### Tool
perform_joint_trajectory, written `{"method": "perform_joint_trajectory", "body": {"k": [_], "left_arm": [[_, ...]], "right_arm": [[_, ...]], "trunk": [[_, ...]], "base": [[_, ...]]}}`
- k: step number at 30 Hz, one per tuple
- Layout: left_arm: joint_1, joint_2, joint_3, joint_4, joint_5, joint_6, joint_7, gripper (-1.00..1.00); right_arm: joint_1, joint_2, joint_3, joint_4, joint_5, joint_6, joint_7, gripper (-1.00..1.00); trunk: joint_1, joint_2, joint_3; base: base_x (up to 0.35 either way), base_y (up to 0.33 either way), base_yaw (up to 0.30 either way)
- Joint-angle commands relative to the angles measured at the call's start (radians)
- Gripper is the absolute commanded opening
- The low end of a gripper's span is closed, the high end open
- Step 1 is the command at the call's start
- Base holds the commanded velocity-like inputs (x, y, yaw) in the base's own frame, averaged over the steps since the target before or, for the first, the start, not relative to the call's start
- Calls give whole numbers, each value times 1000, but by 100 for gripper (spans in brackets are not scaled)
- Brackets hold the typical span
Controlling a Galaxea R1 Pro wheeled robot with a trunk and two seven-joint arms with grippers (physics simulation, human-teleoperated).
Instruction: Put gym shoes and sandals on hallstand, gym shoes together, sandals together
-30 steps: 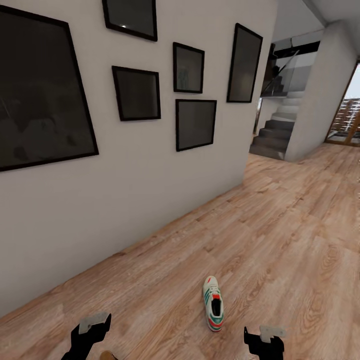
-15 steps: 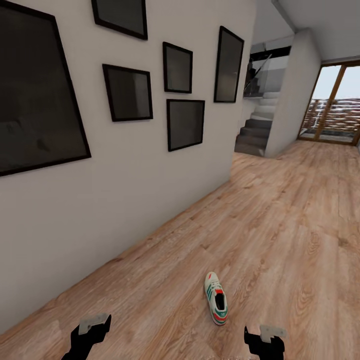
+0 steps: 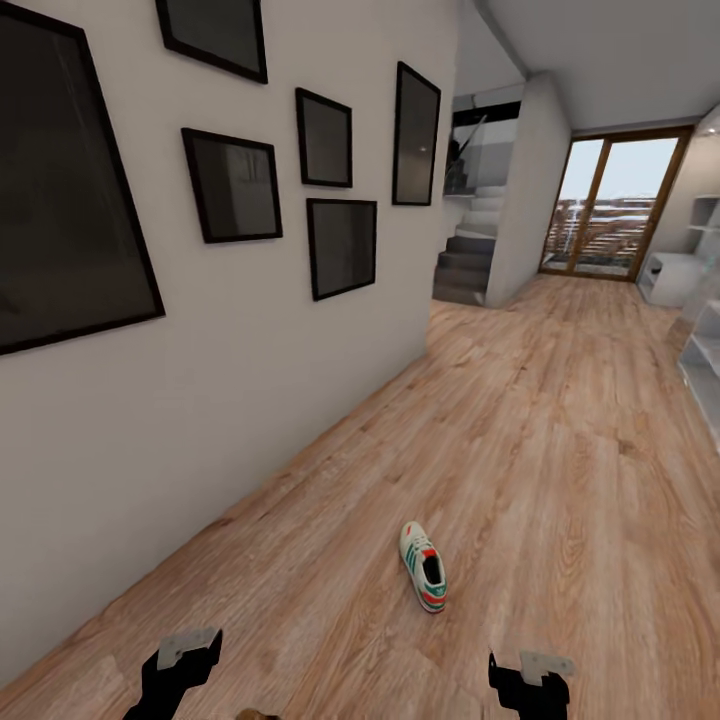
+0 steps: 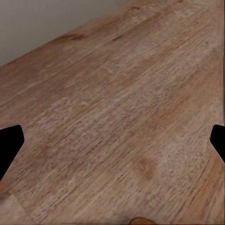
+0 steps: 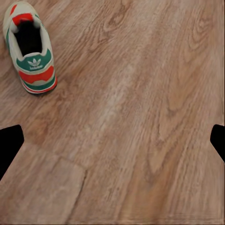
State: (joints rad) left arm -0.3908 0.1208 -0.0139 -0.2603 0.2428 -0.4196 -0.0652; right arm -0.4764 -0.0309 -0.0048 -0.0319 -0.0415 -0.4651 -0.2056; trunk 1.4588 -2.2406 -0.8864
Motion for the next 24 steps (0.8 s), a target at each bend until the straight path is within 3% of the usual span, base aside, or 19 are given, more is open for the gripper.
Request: {"method": "perform_joint_trajectory", "body": {"k": [1,15,24], "left_arm": [[0,0,-1,1,10,-2,-7,100],[0,1,-1,1,10,-2,-7,100],[0,2,-1,1,10,-2,-7,100]], "right_arm": [[-1,0,0,1,-4,-4,0,100],[-1,1,-1,1,-4,-4,0,100],[-1,2,-1,1,-5,-4,0,100]], "trunk": [[-1,0,-1],[-1,0,-1],[-1,0,-1]], "base": [[-241,240,-265],[-238,241,-265],[-70,289,-265]]}}
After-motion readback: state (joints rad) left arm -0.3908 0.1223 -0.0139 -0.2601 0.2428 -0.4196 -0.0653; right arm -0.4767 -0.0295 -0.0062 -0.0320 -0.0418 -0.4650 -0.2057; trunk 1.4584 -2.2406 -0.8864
